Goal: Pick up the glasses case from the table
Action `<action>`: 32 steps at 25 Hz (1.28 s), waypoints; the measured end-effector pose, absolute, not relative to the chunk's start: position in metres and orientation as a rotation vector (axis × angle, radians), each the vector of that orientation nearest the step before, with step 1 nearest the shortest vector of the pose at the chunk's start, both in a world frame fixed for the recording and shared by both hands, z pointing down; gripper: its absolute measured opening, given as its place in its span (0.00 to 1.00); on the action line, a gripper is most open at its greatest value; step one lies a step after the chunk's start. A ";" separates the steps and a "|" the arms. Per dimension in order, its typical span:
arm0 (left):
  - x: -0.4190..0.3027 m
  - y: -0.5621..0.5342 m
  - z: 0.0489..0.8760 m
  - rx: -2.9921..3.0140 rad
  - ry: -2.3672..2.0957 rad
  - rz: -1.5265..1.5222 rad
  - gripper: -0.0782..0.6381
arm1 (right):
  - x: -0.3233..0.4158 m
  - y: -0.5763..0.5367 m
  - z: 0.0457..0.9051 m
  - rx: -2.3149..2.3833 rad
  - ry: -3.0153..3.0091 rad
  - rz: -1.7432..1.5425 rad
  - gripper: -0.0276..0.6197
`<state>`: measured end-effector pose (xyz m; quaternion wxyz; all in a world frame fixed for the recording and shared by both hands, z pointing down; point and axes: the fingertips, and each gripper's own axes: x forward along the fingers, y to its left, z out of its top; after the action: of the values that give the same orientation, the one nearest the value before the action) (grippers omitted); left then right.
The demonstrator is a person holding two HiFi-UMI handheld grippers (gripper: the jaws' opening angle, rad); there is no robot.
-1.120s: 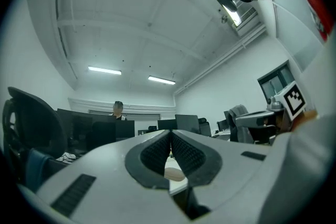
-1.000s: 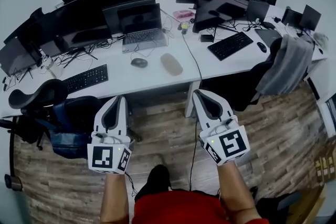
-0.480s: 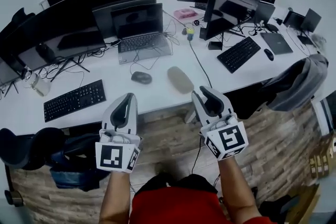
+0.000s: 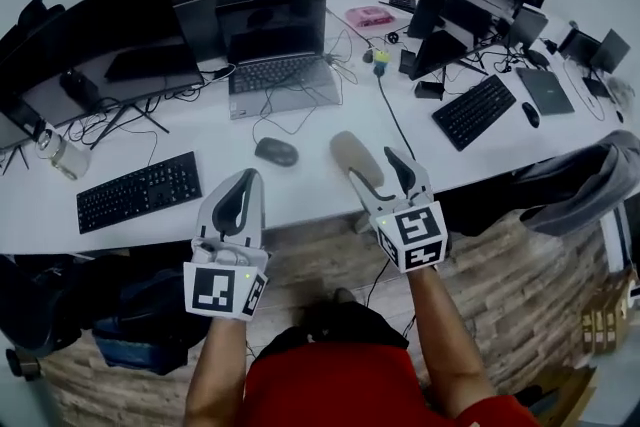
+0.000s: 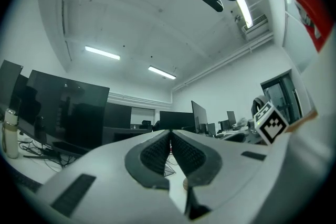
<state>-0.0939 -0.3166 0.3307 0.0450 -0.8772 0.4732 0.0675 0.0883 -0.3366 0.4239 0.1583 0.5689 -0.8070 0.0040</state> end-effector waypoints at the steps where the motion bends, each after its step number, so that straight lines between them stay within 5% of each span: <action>1: -0.093 -0.321 0.334 -2.680 1.453 0.202 0.13 | 0.090 -0.346 0.435 1.611 -2.297 0.034 0.50; 15: -0.077 -0.362 0.374 -2.625 1.716 0.091 0.13 | 0.111 -0.423 0.583 1.356 -2.133 0.356 0.71; 32: -0.065 -0.356 0.376 -2.571 1.760 0.008 0.13 | 0.106 -0.432 0.604 1.316 -2.173 0.511 0.67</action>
<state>-0.0647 -0.3562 0.3763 0.0131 -0.8252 0.5648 0.0027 0.1062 -0.4323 0.6043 0.2717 0.4887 -0.8071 0.1896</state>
